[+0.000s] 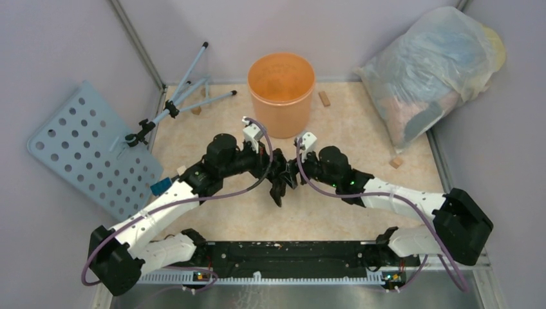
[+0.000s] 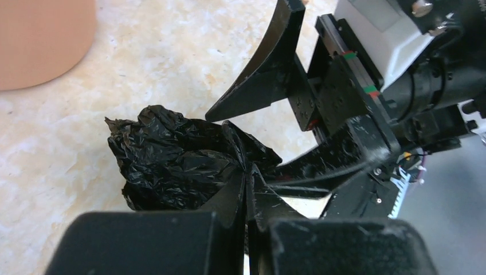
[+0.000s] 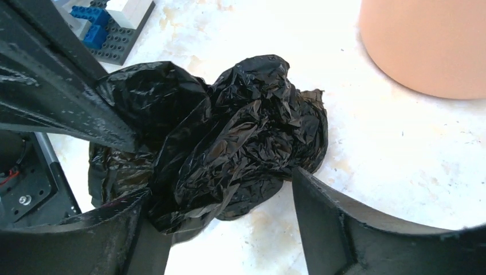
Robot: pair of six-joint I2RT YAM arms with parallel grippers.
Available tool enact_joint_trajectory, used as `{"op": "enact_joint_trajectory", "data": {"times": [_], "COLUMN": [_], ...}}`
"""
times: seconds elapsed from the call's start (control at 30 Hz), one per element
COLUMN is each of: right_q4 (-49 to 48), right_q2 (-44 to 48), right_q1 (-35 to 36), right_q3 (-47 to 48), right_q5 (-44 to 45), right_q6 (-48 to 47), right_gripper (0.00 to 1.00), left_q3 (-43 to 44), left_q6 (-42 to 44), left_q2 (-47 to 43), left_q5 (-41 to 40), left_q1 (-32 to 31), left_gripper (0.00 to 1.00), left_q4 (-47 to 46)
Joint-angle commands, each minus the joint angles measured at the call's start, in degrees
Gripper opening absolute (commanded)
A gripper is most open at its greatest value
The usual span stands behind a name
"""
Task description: Put the trash bags into the trash bin
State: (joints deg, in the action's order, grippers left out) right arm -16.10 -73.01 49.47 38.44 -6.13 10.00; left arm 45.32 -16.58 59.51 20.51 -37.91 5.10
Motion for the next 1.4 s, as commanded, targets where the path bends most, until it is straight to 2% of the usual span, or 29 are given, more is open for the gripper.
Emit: {"op": "enact_joint_trajectory", "data": {"times": [0.0, 0.13, 0.23, 0.3, 0.4, 0.43, 0.53, 0.77, 0.9, 1.07, 1.17, 1.27, 1.37], "right_q4": [-2.06, -1.14, -0.49, -0.36, 0.2, 0.45, 1.42, 5.37, 7.21, 8.63, 9.09, 7.82, 4.25], "right_q2": [4.1, 5.16, 6.02, 6.84, 8.05, 8.4, 9.47, 10.68, 12.49, 14.3, 14.9, 15.05, 14.08], "right_q1": [0.4, 0.45, 0.45, 0.45, 0.4, 0.39, 0.37, 0.15, -0.35, -1.99, -2.59, -2.89, -2.82], "right_q3": [-0.56, -0.65, -0.87, -1.48, -2.57, -2.84, -3.49, -4.09, -4.74, -5.2, -5.46, -5.47, -4.09], "right_q5": [1.3, 0.05, 1.12, 2.78, 5.82, 7.28, 11.72, 26.08, 33.24, 35.21, 34.83, 30.36, 17.91], "right_q6": [-4.62, -6.36, -6.38, -6.05, -5.5, -5.37, -4.56, -2.18, -0.46, 3.12, 5.33, 6.34, 4.85], "right_gripper": [0.65, 0.42, 0.14, 0.0, 0.0, 0.0, 0.0, 0.0, 0.0, 0.0, 0.0, 0.0, 0.0], "left_q3": [3.36, 3.44, 3.88, 4.13, 3.84, 3.56, 2.85, 2.37, 2.15, -3.05, -4.92, -5.22, -5.73], "left_q6": [1.25, 0.92, 0.26, 0.23, 0.32, 0.44, 0.43, -7.41, -10.59, -13.99, -14.27, -13.86, -13.74], "left_q2": [-1.19, -1.71, -2.43, -3.24, -4.85, -5.43, -7.51, -11.8, -11.16, -9.9, -10.51, -9.93, -9.59], "left_q5": [5.63, 8.7, 9.28, 8.4, 5.9, 4.97, 1.14, -11.9, -14.96, -3.47, -2.59, -1.88, -1.25], "left_q1": [0.2, 0.18, 0.2, 0.18, 0.2, 0.2, 0.2, 0.33, 3.1, 14.74, 16.98, 17.83, 18.47], "left_gripper": [0.0, 0.0, 0.0, 0.02, 0.2, 0.3, 0.53, 0.87, 0.9, 0.86, 0.86, 0.86, 0.86], "left_q4": [-1.35, -2.35, -2.82, -2.9, -2.85, -2.8, -1.92, 4.55, 9.65, 7.5, 6.0, 6.05, 5.75]}}
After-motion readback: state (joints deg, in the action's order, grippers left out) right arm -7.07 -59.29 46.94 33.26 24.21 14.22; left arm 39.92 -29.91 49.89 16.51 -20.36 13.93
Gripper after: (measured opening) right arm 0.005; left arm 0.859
